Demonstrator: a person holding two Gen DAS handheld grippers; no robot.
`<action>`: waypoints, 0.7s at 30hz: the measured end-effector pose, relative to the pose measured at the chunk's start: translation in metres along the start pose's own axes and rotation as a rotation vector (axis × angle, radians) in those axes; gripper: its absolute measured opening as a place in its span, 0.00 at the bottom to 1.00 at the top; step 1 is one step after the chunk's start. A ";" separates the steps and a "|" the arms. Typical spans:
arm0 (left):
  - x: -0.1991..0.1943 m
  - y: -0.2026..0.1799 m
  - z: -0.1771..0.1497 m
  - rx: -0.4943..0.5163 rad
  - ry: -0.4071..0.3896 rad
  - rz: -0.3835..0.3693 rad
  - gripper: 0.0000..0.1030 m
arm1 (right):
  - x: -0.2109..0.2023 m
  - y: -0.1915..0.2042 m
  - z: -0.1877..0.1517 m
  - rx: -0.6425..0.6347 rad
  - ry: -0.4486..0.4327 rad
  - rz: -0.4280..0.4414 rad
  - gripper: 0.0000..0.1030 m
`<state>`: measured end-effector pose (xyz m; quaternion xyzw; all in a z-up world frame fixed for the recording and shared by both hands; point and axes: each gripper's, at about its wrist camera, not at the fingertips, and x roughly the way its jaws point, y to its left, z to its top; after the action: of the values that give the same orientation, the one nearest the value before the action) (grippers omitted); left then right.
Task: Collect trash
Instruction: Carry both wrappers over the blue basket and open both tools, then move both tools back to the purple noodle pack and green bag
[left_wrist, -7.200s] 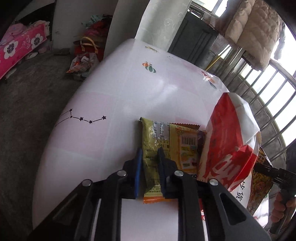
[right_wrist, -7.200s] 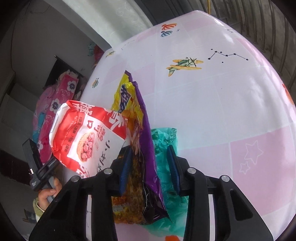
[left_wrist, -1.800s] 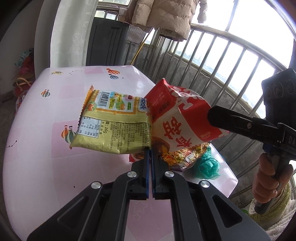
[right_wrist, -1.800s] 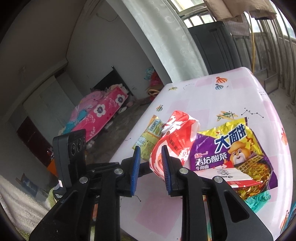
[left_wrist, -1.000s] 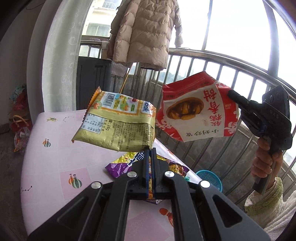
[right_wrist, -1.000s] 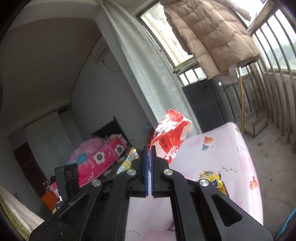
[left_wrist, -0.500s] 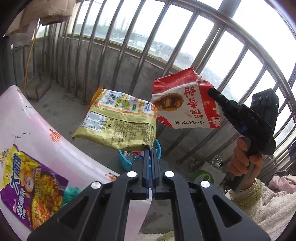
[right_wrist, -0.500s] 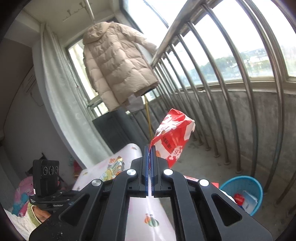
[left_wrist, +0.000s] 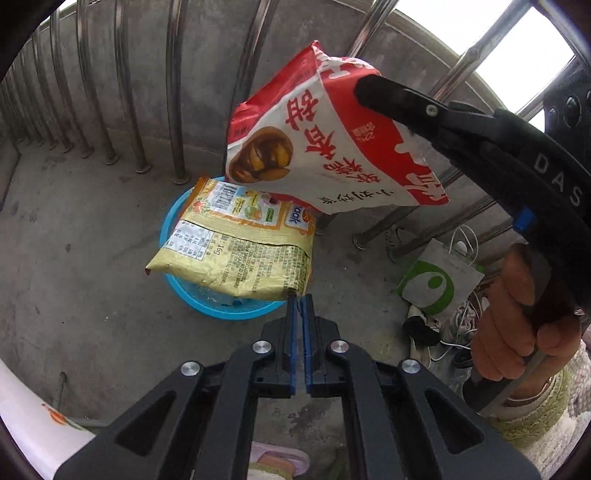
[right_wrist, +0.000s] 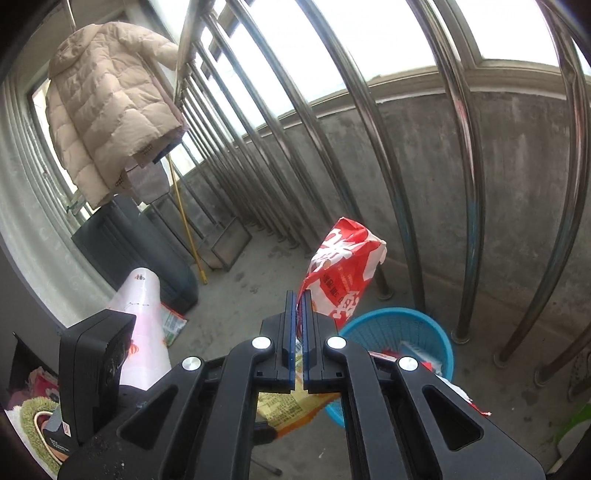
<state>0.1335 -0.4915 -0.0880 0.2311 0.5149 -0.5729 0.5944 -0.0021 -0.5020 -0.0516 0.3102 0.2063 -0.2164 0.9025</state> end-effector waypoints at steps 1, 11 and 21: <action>0.015 0.003 0.006 -0.003 0.021 0.009 0.24 | 0.014 -0.015 -0.005 0.044 0.027 0.016 0.10; -0.001 0.027 0.004 -0.152 -0.030 0.067 0.63 | 0.048 -0.107 -0.078 0.476 0.207 -0.021 0.40; -0.087 0.020 -0.020 -0.204 -0.194 0.067 0.65 | 0.013 -0.079 -0.059 0.422 0.138 0.006 0.40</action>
<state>0.1608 -0.4315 -0.0254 0.1299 0.5027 -0.5171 0.6804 -0.0468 -0.5232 -0.1380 0.5070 0.2168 -0.2301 0.8019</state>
